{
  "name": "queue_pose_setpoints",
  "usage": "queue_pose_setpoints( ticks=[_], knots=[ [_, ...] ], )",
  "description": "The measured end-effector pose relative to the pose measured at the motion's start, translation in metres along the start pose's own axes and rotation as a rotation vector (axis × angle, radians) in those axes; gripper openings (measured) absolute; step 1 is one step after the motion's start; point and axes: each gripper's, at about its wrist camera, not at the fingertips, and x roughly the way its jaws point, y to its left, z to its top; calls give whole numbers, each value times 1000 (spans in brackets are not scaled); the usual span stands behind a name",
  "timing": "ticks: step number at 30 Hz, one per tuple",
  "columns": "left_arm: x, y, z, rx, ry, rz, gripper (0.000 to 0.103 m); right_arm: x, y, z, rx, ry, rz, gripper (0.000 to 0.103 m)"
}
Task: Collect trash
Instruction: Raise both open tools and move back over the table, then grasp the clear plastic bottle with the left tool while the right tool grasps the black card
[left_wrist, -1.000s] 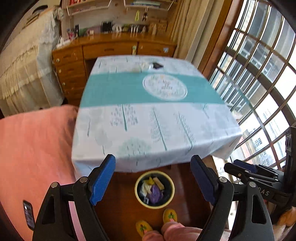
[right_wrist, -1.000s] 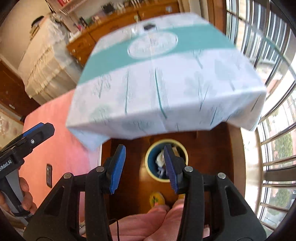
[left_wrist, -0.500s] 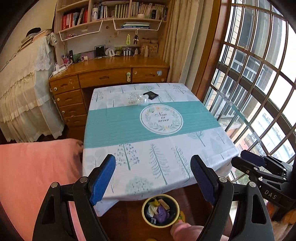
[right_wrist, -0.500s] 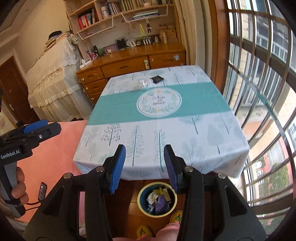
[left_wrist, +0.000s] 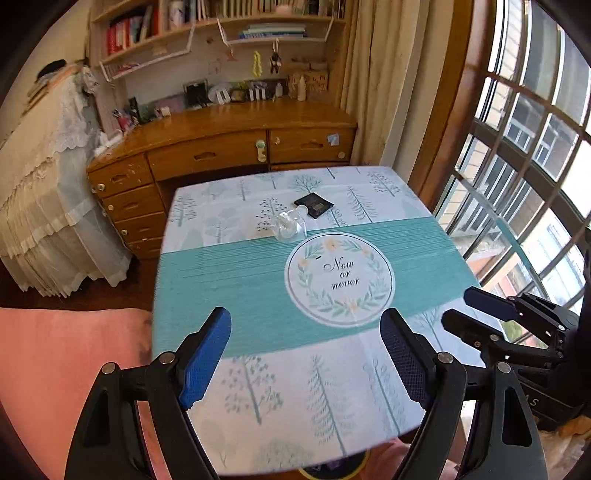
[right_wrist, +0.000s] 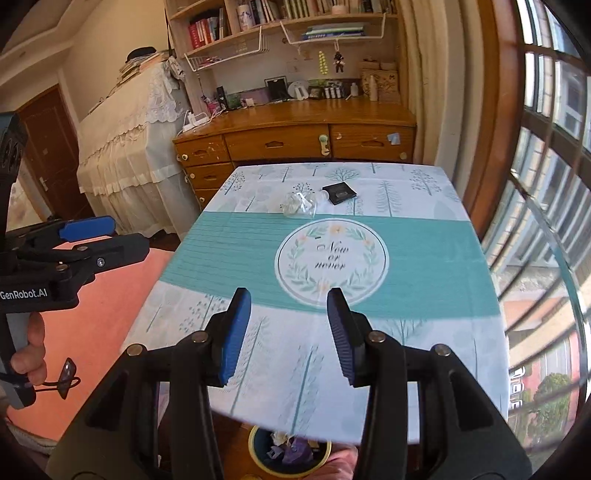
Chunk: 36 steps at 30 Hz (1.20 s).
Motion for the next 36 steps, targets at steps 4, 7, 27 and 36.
queue_pose_setpoints(
  ticks=[4, 7, 27, 36],
  knots=[
    [81, -6, 65, -15, 103, -8, 84, 67, -56, 44, 20, 73, 39, 40],
    [142, -4, 114, -24, 142, 33, 84, 118, -99, 76, 31, 114, 76, 40],
    [376, 54, 180, -125, 477, 23, 75, 328, -193, 170, 67, 284, 145, 40],
    [407, 56, 168, -158, 567, -21, 67, 351, -185, 167, 56, 315, 157, 40]
  ],
)
